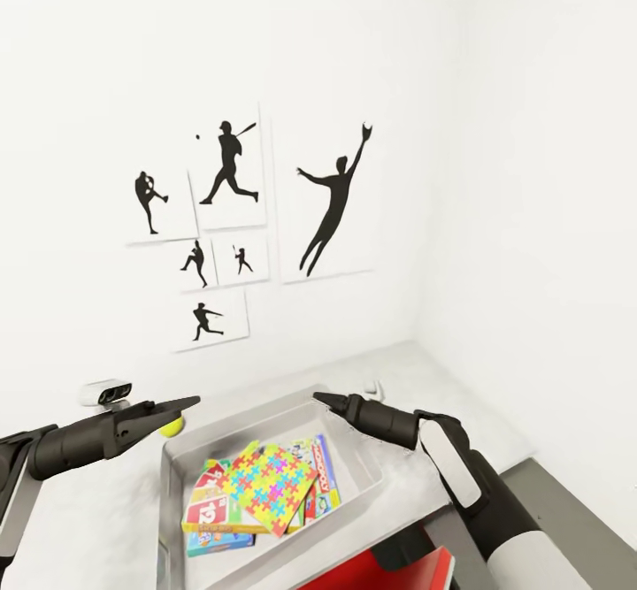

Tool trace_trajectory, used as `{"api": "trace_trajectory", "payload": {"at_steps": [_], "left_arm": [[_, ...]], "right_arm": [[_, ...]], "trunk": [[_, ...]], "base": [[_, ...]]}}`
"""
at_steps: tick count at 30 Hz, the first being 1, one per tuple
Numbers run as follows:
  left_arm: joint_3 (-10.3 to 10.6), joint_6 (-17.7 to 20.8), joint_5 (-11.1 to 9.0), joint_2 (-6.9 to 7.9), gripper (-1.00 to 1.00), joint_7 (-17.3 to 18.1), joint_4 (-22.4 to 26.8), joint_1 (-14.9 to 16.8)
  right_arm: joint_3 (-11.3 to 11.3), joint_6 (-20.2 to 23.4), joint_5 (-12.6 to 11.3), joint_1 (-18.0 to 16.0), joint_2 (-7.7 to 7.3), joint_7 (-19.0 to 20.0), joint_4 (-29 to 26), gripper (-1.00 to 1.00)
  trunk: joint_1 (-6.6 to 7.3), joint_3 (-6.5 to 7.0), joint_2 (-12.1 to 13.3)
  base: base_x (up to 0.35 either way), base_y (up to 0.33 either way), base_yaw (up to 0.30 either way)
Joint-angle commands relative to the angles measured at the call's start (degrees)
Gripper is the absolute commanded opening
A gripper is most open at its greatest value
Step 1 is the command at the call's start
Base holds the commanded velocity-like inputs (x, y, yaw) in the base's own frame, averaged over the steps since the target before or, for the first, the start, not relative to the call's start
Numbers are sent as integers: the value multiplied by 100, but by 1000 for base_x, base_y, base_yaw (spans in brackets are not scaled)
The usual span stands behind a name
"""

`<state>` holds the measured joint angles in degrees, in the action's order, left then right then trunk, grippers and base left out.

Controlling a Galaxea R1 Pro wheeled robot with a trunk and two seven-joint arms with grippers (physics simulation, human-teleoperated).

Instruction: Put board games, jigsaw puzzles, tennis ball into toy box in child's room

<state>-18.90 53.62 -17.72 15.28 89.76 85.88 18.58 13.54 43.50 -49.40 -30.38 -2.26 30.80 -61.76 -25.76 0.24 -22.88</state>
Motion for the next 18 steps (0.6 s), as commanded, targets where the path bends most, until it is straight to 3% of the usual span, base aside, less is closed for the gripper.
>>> {"api": "trace_trajectory", "payload": {"at_steps": [1,7,12,18], "left_arm": [[-10,61,5,1,100,24,0,-1],[-23,61,5,1,100,24,2,-3],[-25,61,4,1,100,24,3,-4],[-26,61,4,1,100,24,3,-4]], "right_arm": [[-9,-3,-16,-3,-86,160,0,100],[-86,-280,-24,-3,-372,771,3,100],[-108,-424,-26,4,-598,1226,5,100],[-113,-457,-28,5,-720,1439,17,100]], "trunk": [[-2,7,-4],[-2,61,-4],[-2,106,-4],[-2,160,-4]], "base": [[0,0,-71],[-33,0,-67],[-175,0,-64],[-266,0,-63]]}}
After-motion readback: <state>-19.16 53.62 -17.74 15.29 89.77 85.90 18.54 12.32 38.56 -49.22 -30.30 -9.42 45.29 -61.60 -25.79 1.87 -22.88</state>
